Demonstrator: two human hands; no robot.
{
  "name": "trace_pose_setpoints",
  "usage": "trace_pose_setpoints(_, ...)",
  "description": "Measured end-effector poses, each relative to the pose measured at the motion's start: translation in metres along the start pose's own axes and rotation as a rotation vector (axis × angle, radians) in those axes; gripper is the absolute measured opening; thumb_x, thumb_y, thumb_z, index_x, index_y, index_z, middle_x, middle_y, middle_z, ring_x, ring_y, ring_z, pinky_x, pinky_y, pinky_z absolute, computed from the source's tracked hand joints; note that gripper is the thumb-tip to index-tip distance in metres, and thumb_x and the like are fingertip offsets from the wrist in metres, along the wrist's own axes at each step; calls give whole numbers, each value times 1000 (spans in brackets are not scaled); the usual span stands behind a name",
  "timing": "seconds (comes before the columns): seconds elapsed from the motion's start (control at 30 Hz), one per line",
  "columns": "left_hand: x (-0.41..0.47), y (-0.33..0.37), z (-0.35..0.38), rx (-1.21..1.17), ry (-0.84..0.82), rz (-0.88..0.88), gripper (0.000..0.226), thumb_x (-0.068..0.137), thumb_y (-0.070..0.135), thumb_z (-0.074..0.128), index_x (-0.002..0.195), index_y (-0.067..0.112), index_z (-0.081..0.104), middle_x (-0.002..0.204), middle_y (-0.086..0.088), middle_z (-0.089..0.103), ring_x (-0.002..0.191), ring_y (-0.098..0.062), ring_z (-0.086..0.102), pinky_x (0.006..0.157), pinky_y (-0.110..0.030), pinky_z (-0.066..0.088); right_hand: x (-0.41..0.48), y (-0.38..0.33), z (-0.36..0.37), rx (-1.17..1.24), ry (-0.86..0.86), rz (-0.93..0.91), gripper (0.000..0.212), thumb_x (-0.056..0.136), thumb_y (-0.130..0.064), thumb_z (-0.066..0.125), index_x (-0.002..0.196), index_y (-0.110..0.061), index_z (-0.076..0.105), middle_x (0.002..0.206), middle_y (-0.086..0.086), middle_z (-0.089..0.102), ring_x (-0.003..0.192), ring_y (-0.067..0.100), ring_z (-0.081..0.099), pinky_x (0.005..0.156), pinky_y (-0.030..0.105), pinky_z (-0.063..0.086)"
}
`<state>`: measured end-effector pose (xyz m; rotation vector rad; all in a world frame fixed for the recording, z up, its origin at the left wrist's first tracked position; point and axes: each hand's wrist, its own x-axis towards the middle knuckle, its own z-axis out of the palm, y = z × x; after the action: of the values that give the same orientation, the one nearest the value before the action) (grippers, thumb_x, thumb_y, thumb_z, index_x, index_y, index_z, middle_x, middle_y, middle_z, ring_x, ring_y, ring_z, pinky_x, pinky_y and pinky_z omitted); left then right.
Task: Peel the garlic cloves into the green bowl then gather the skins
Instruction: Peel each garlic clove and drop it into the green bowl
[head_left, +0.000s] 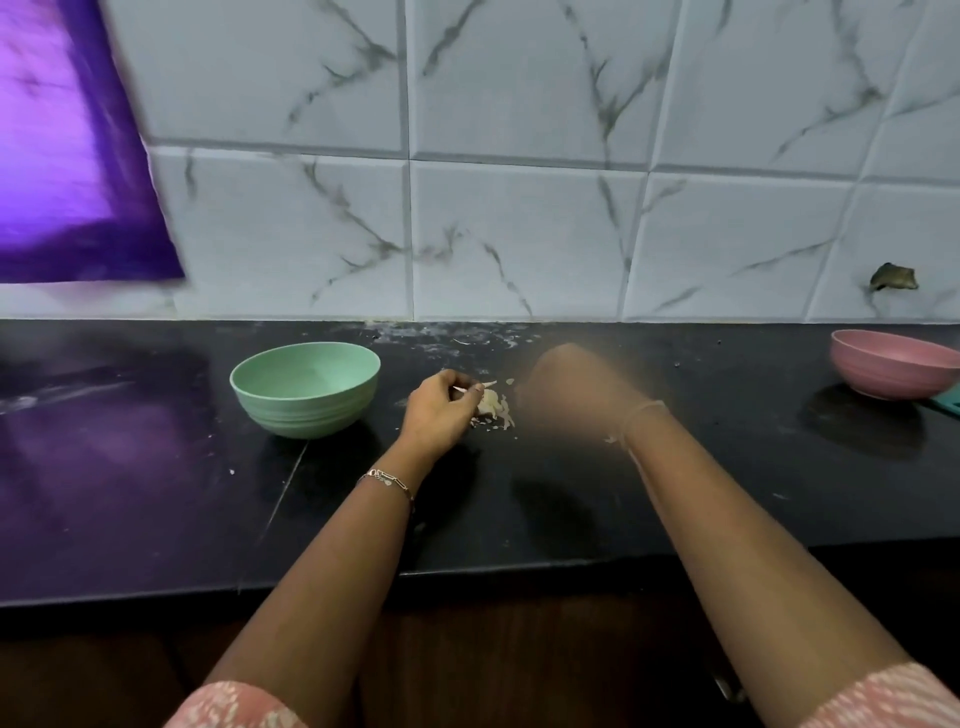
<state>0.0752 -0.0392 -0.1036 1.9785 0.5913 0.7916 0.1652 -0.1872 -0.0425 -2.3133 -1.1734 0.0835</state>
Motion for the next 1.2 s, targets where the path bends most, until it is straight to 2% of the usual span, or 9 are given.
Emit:
trace_pose_setpoints(0.1, -3, 0, 3, 11, -68, 65, 17, 82, 15, 69, 97, 22, 65, 74, 6, 62, 66, -12, 59, 74, -30, 52, 2, 20, 29, -230, -36, 64, 26, 94, -35, 59, 78, -15, 64, 89, 9, 72, 85, 25, 65, 77, 31, 51)
trace_pose_setpoints(0.2, -9, 5, 7, 31, -154, 171, 33, 76, 10, 77, 104, 20, 64, 87, 5, 61, 61, -4, 54, 67, -14, 47, 6, 35, 26, 133, 68, 97, 29, 96, -34, 58, 73, -16, 64, 67, 2, 66, 57, 16, 57, 56, 25, 45)
trace_pose_setpoints(0.3, -13, 14, 17, 21, -202, 216, 44, 73, 15, 83, 112, 16, 62, 96, 5, 59, 65, -5, 57, 69, -15, 51, 7, 44, 20, 352, 202, 104, 32, 96, -31, 59, 72, -11, 67, 56, -1, 61, 41, 7, 47, 42, 15, 35)
trace_pose_setpoints(0.43, -9, 28, 38, -20, -151, 229, 36, 75, 20, 82, 105, 12, 63, 83, 10, 62, 56, 5, 53, 57, -6, 41, 6, 43, 20, 581, 230, 119, 41, 97, -29, 58, 64, -6, 61, 40, -5, 51, 32, 2, 39, 34, 11, 28)
trace_pose_setpoints(0.5, -4, 34, 48, -79, -114, 203, 29, 77, 19, 81, 98, 14, 63, 77, 11, 61, 58, 3, 54, 58, -10, 44, 9, 45, 17, 669, 243, 127, 38, 97, -29, 59, 65, -9, 61, 39, -7, 48, 34, 3, 38, 34, 13, 28)
trace_pose_setpoints(0.63, 8, 37, 61, -139, -52, 146, 15, 83, 23, 75, 82, 25, 60, 77, 9, 62, 68, -15, 62, 69, -40, 57, 15, 56, 14, 830, 203, 117, 25, 95, -24, 62, 74, -12, 68, 64, -1, 62, 46, 5, 43, 41, 15, 35)
trace_pose_setpoints(0.77, 12, 36, 64, -161, -16, 127, 15, 82, 26, 76, 80, 30, 61, 85, -1, 68, 72, -27, 70, 67, -47, 60, 15, 63, 17, 943, 210, 123, 10, 90, -15, 68, 81, -13, 71, 76, 2, 71, 52, 5, 51, 47, 16, 42)
trace_pose_setpoints(1.03, 13, 35, 63, -288, -14, 79, 8, 84, 11, 73, 91, 9, 69, 85, -11, 69, 64, -24, 67, 62, -41, 61, 19, 69, 18, 840, 233, 95, 6, 88, -10, 70, 82, -10, 72, 72, 2, 71, 53, 4, 52, 48, 14, 44)
trace_pose_setpoints(1.2, 13, 34, 64, -280, -55, 104, 22, 82, 14, 76, 102, 19, 68, 91, -6, 71, 69, -18, 68, 61, -36, 61, 24, 70, 25, 642, 342, 91, 15, 86, -12, 71, 74, -20, 72, 73, 3, 73, 65, 15, 66, 63, 27, 55)
